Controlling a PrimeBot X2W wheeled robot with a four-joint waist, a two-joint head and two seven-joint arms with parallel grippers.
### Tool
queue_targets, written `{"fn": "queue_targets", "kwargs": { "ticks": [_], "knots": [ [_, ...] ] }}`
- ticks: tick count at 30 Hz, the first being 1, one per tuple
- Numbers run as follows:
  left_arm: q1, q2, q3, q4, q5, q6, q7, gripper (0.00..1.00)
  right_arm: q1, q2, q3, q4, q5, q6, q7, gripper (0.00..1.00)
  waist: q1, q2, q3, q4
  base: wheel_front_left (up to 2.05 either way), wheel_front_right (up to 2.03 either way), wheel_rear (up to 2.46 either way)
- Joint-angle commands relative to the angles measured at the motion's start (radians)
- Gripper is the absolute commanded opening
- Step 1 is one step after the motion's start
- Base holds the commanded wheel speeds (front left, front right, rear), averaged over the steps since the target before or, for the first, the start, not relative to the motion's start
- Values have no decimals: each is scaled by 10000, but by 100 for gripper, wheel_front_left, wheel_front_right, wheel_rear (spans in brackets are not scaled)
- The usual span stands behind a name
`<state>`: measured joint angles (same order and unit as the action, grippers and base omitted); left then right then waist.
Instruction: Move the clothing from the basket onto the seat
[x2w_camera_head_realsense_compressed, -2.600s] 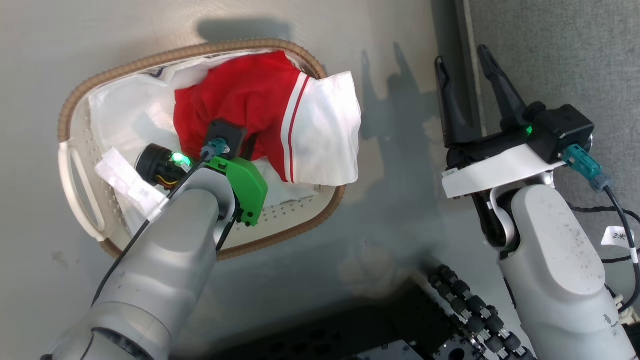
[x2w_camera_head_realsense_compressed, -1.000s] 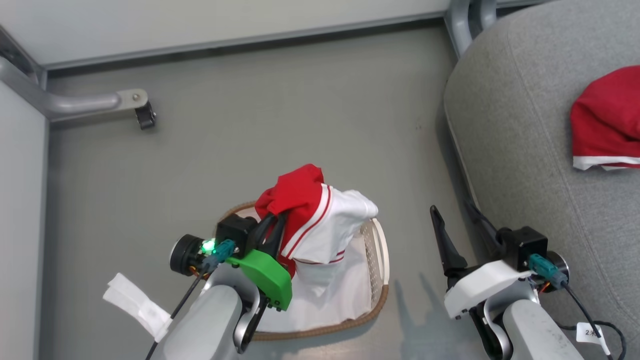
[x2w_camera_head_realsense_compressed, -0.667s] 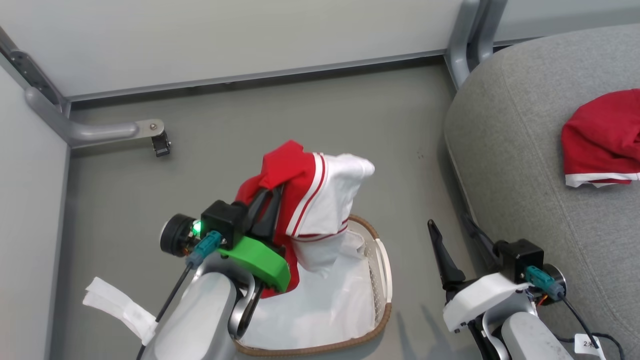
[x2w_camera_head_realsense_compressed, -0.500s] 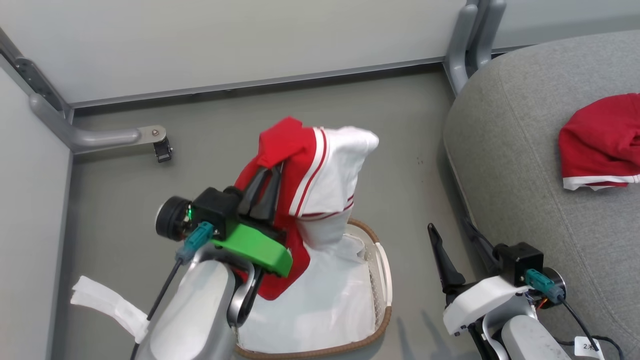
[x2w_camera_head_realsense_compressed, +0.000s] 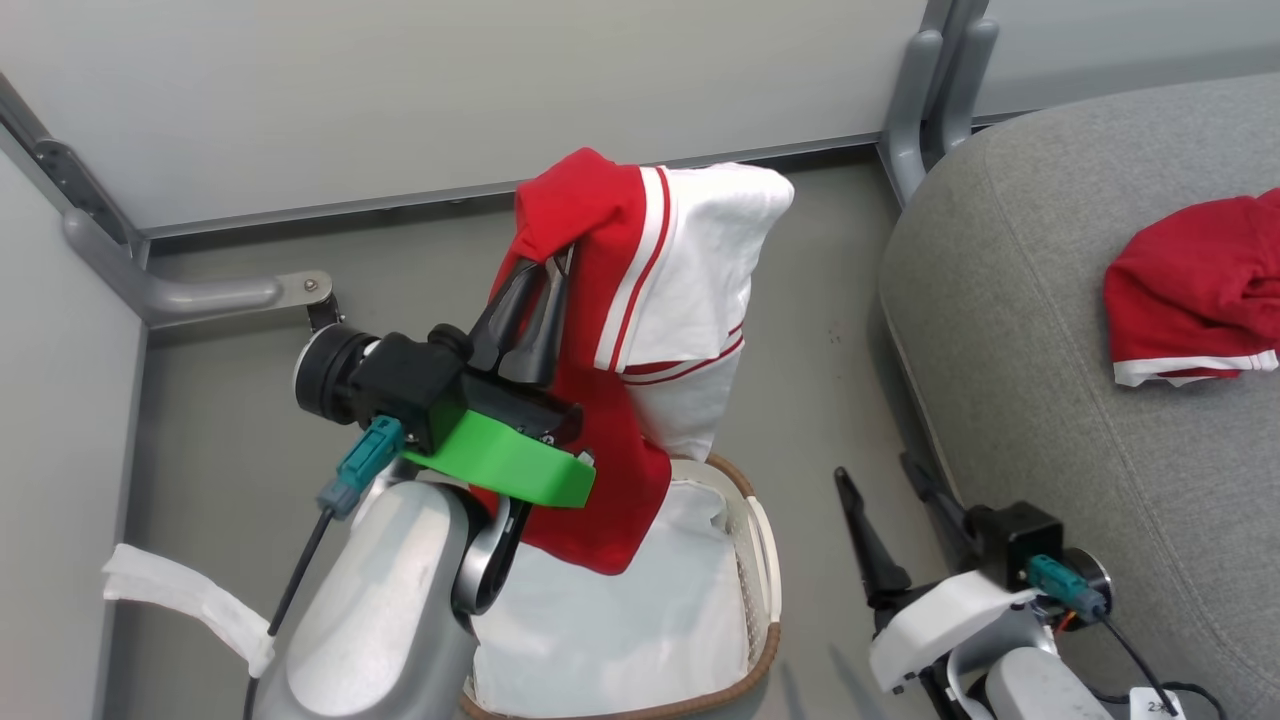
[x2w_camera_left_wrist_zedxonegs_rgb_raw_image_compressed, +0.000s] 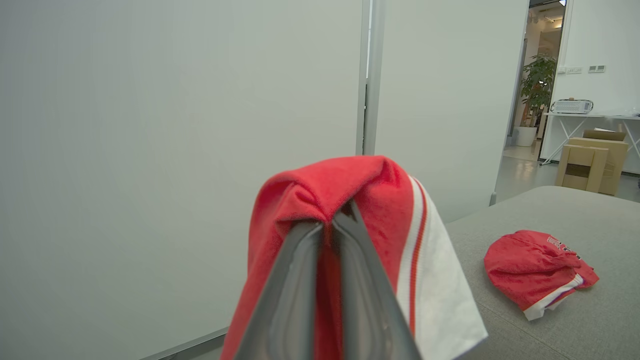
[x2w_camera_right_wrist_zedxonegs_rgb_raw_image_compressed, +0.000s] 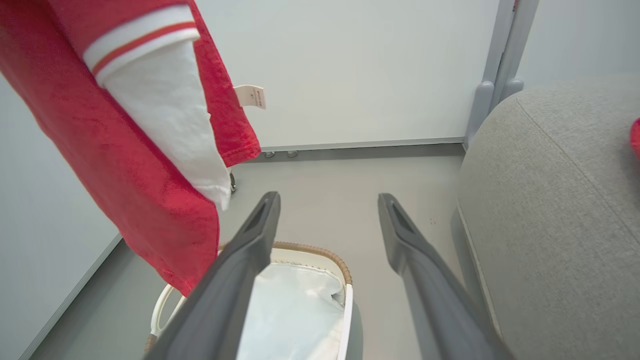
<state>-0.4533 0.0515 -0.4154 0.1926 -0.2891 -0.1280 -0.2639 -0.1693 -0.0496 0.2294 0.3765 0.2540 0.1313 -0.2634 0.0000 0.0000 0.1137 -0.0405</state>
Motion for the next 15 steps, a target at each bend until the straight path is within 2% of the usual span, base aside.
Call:
{"fn": "queue_targets", "kwargs": {
  "ticks": [1, 5, 15],
  "knots": [
    [-193, 12, -2, -87, 25, -40, -7, 0, 42, -38, 136, -72, -98, -11, -19, 100, 0, 0, 15, 8, 0, 0, 0],
    [-217, 5, -80, -84, -22, -41, -7, 0, -371, -36, 860, -275, -282, -11, -21, 100, 0, 0, 90, 28, 0, 0, 0],
    [-352, 6, -605, -67, -344, -40, -7, 0, -1869, -314, 3579, -704, 51, -12, -20, 100, 0, 0, 232, 205, 0, 0, 0]
  ]
}}
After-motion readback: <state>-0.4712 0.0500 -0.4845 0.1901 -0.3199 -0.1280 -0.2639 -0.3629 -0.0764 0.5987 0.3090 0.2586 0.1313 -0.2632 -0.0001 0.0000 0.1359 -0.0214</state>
